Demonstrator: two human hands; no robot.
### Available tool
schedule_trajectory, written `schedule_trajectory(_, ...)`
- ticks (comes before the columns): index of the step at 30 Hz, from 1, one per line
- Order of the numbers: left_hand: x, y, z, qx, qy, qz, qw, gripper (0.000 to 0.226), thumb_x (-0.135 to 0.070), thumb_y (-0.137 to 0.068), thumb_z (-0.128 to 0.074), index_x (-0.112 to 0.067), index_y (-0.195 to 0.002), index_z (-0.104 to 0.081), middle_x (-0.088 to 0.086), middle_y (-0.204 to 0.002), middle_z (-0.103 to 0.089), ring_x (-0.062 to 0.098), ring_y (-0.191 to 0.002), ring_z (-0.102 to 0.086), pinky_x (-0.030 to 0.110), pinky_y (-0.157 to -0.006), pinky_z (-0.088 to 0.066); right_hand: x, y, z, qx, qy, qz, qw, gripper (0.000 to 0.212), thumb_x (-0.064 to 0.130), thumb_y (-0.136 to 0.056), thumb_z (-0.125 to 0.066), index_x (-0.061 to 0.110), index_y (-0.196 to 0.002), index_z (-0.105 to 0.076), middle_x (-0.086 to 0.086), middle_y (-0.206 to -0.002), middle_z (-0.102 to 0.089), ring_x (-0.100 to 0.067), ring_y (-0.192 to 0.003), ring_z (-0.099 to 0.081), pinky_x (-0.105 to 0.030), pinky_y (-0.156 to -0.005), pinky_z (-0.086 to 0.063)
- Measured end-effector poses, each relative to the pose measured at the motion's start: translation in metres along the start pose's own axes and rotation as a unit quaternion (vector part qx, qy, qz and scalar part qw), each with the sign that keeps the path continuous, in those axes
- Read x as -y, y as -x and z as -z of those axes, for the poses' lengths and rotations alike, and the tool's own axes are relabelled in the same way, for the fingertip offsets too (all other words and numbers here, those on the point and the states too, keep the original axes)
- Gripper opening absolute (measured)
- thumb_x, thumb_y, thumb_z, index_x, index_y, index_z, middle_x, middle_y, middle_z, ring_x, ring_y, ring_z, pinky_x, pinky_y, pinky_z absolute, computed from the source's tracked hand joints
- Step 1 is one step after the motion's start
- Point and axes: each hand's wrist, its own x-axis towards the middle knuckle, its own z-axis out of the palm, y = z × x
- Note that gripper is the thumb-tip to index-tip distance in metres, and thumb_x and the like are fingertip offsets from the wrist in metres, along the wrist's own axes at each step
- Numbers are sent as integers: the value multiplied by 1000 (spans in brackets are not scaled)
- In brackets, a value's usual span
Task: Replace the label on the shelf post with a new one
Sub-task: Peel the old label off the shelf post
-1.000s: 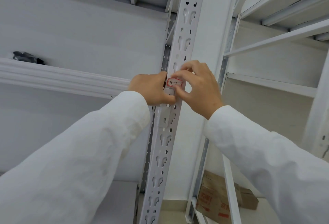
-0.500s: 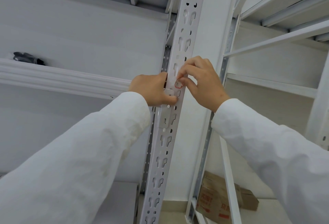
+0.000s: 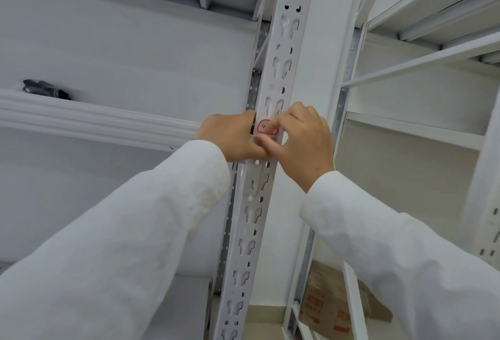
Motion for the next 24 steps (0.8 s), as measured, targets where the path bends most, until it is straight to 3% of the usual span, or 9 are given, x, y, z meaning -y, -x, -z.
schedule_trajectory(7,-1,1,0,-5,-3,2,1000,41,-52,-75,-57,-16,-85,-39,-7,-63,-48,27,-70,-52,29,-63,-32,9,-4,-3,1,-8,-31,999,15,32,-71,-66,17,-66,-67,-2,-70,-57,-23,-65,-53,-30,-58,-41)
schedule_trajectory(18,0,1,-1,-3,5,-1,1000,43,-58,-73,-55,-21,-89,-42,-7,-75,-60,23,-75,-59,29,-66,-40,0,6,1,13,-108,-61,992,11,21,-86,-57,15,-80,-63,3,-79,-63,-17,-75,-57,-34,-65,-48)
schedule_trajectory(24,0,0,0,3,1,6,1000,46,-56,-71,-58,-19,-95,-46,-4,-82,-65,25,-78,-60,30,-67,-43,-7,13,-2,-15,-195,-86,977,8,9,-88,-58,9,-83,-63,9,-82,-56,-1,-75,-54,-21,-73,-48)
